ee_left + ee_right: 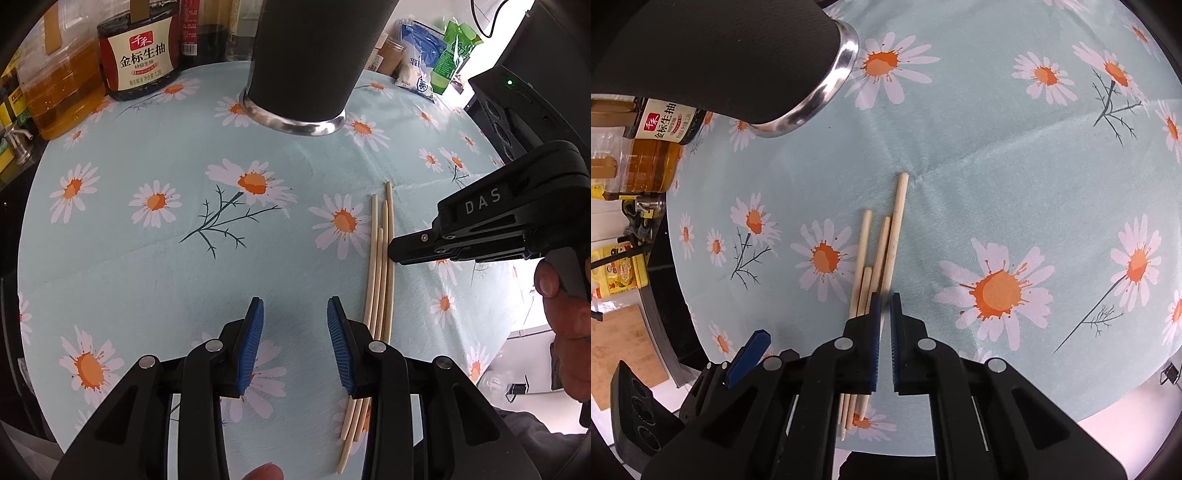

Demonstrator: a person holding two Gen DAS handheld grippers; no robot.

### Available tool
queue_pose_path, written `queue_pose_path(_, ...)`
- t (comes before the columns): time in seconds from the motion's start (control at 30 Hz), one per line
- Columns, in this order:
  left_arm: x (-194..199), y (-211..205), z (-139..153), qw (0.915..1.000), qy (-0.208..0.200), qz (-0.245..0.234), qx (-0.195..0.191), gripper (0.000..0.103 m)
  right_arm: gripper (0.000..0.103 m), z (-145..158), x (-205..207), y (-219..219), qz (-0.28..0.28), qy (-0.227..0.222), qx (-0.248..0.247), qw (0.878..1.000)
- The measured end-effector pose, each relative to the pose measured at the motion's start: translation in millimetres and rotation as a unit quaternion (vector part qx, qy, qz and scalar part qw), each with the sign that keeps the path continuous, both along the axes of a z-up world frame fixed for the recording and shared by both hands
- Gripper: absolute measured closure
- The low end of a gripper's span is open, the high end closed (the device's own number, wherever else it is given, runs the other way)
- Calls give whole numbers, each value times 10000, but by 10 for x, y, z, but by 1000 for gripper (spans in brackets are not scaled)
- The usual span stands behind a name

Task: Organize utensils
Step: 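Lower the right tool and grasp one chopstick from the small group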

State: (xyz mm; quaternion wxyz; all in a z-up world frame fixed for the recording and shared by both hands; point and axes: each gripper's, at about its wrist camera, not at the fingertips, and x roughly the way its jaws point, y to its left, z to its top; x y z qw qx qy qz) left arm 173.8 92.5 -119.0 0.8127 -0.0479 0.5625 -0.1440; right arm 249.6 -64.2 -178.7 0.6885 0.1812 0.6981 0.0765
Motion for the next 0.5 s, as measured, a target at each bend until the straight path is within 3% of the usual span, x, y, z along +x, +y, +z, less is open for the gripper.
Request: queue_pose_path(0.5,57,0,-42,9997,83,-243,-22,68,102,8,-25,-169,-128,148,163,9997)
